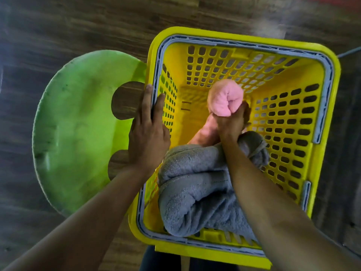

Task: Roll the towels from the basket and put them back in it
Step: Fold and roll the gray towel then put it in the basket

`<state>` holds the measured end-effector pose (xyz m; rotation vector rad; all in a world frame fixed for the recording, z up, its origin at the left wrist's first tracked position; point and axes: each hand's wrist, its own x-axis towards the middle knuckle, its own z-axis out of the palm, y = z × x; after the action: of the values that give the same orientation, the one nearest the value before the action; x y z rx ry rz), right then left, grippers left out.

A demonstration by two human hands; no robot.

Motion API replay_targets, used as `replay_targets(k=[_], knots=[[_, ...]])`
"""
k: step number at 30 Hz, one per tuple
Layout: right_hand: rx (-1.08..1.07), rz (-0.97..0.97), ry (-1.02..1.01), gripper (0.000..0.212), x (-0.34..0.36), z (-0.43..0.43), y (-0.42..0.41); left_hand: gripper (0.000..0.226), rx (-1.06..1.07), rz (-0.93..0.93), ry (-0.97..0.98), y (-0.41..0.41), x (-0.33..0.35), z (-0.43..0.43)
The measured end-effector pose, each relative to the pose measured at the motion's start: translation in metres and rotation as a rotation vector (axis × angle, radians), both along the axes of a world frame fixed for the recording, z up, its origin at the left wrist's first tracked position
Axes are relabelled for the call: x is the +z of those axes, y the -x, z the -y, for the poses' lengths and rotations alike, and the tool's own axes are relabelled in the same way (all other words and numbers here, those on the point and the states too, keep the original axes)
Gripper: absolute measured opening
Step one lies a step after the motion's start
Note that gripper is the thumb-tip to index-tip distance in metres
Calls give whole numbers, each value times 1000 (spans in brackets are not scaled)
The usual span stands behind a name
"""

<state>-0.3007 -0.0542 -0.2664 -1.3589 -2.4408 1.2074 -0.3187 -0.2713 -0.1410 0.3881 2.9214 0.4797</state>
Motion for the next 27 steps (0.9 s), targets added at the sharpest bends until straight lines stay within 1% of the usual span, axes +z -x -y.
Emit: replay_targets(k=[2,4,5,7,9,11,14,17,20,23,25,27], knots=[[87,-130,-67,71,16,8,-4,69,-1,-8,6,0,1,0],[197,-238,-263,63,26,12,-10,70,0,-12,12,-1,1,0],[281,-238,-345,62,27,15,-13,70,1,-14,12,-1,1,0],[494,-205,-482,66,31,23,-19,70,0,-18,9,0,1,-1],[675,-190,-553,78,32,25,-23,70,-3,-27,13,0,0,-1],[725,-219,-600,82,41,24,-21,70,-2,-28,11,0,1,-1],[619,-301,-575,80,62,17,-7,69,1,-33,12,0,0,-1],[477,-438,-434,73,85,5,2,69,7,-31,5,-1,1,-2],[265,-586,-227,83,113,-5,4,70,9,-29,9,0,1,-1],[68,-673,-116,90,140,-13,4,69,10,-31,22,0,2,-1],[46,-683,-110,91,155,-18,2,68,5,-37,19,-1,2,-1],[84,-671,-139,91,167,-23,0,67,-1,-46,19,-1,2,-1]])
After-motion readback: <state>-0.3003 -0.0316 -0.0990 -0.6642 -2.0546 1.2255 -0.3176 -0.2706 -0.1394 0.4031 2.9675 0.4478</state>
